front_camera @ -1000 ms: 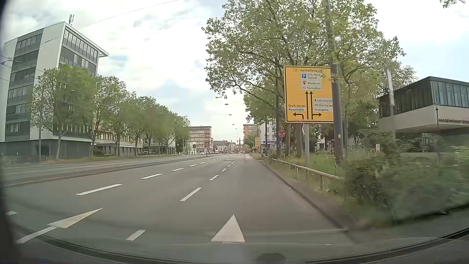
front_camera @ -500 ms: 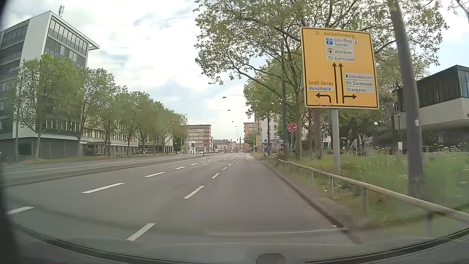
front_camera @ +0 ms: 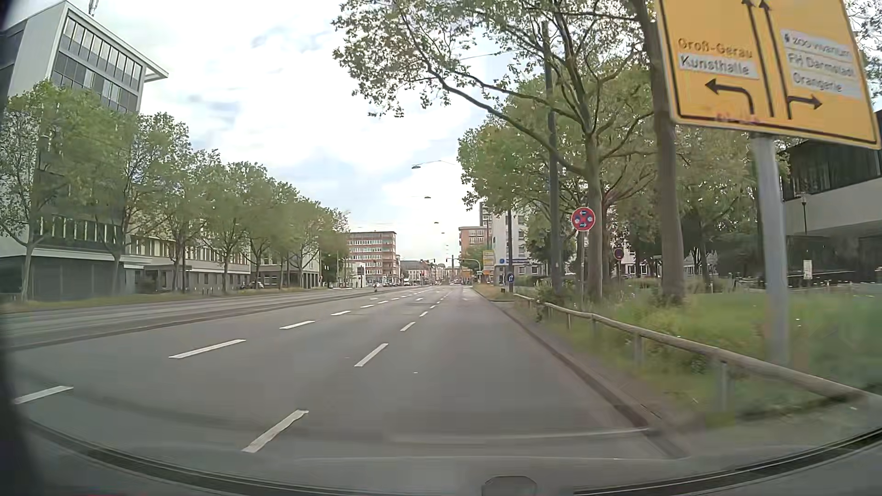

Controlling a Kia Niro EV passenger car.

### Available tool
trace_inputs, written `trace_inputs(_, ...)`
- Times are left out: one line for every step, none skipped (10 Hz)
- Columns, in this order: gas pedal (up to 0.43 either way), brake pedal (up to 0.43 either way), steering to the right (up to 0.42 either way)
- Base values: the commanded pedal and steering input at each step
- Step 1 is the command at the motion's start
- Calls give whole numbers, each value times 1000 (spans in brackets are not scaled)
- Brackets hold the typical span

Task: Follow the waypoints while adhering to traffic rules and regulations

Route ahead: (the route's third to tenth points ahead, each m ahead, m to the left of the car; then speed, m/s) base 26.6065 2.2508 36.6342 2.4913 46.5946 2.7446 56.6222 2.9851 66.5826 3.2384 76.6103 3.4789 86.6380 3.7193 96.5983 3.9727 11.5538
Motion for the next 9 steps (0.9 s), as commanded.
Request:
trace_inputs(28, 30, 0)
trace_inputs(28, 30, 0)
trace_inputs(28, 30, 0)
trace_inputs(28, 30, 0)
trace_inputs(28, 30, 1)
trace_inputs(28, 30, 1)
trace_inputs(28, 30, 1)
trace_inputs(28, 30, 0)
trace_inputs(28, 37, 0)
